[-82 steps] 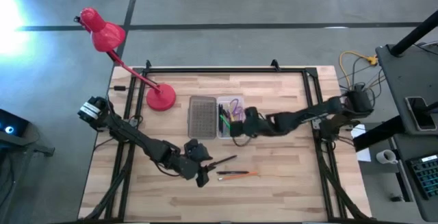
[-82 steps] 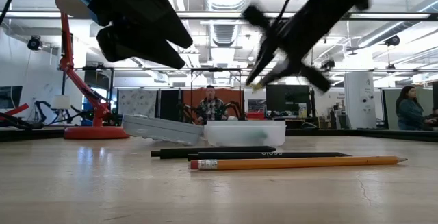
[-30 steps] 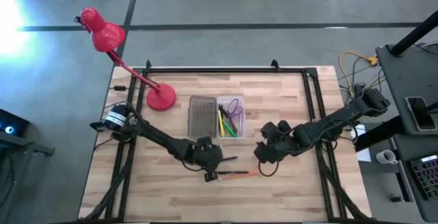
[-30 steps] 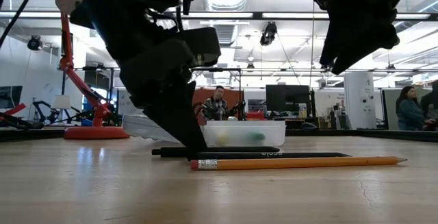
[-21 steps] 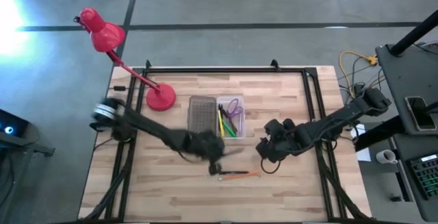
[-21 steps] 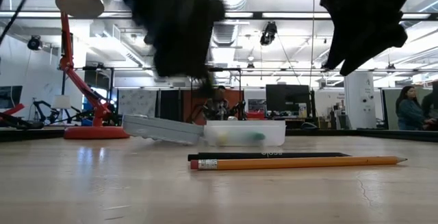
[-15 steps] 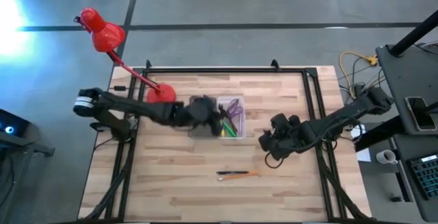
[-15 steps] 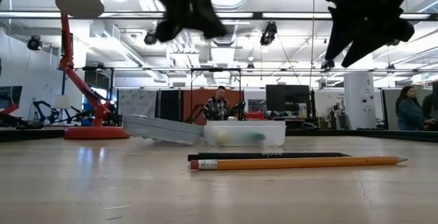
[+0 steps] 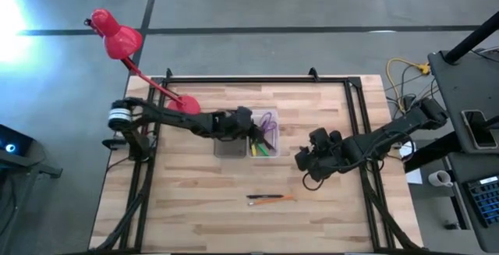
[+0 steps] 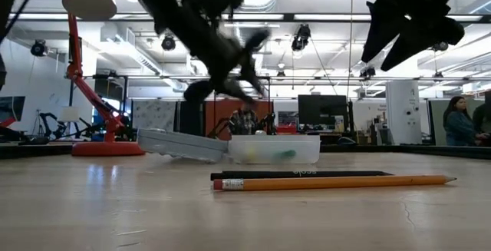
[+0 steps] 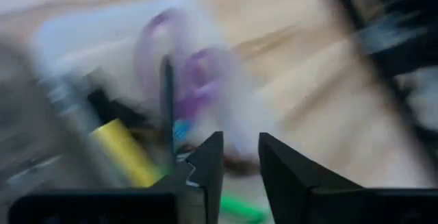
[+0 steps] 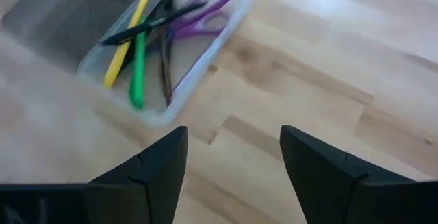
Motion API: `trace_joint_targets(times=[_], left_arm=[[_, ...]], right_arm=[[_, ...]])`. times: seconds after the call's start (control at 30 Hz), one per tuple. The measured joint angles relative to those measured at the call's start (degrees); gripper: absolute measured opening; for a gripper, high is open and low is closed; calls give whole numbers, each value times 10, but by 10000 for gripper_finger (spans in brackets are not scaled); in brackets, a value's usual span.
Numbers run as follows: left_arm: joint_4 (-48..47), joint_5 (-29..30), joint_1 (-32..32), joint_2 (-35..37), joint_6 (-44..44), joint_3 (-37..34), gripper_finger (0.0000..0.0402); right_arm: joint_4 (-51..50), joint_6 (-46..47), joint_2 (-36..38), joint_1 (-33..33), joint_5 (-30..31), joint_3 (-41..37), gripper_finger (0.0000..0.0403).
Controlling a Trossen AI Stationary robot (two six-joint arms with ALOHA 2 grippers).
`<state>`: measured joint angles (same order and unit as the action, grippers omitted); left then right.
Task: Pick & place school supplies into a supply box
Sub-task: Put the yellow pencil into the supply box
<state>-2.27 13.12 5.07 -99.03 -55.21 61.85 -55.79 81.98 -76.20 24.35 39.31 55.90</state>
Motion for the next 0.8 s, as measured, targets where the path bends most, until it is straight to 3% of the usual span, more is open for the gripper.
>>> trace_joint_targets(times=[0.1, 0.23, 0.3, 0.4, 0.57, 0.8], left_arm=[[-35, -14, -8, 27, 14, -2, 98], [-69, -24, -65, 104, 140, -3, 118], [-67, -26, -108, 154, 186, -5, 120], [-72, 11, -170, 198, 196, -24, 122], [-62, 126, -257, 228, 151, -52, 122], [-68, 144, -309, 206, 83, -73, 123]], right_arm=[[47, -113, -5, 5, -52, 0, 226], [178, -347, -27, 18, -184, 0, 228], [215, -422, -52, 25, -240, 0, 227], [240, -453, -99, 32, -284, 3, 226], [239, -460, -187, 56, -324, 21, 226], [248, -460, -295, 95, -300, 61, 225]])
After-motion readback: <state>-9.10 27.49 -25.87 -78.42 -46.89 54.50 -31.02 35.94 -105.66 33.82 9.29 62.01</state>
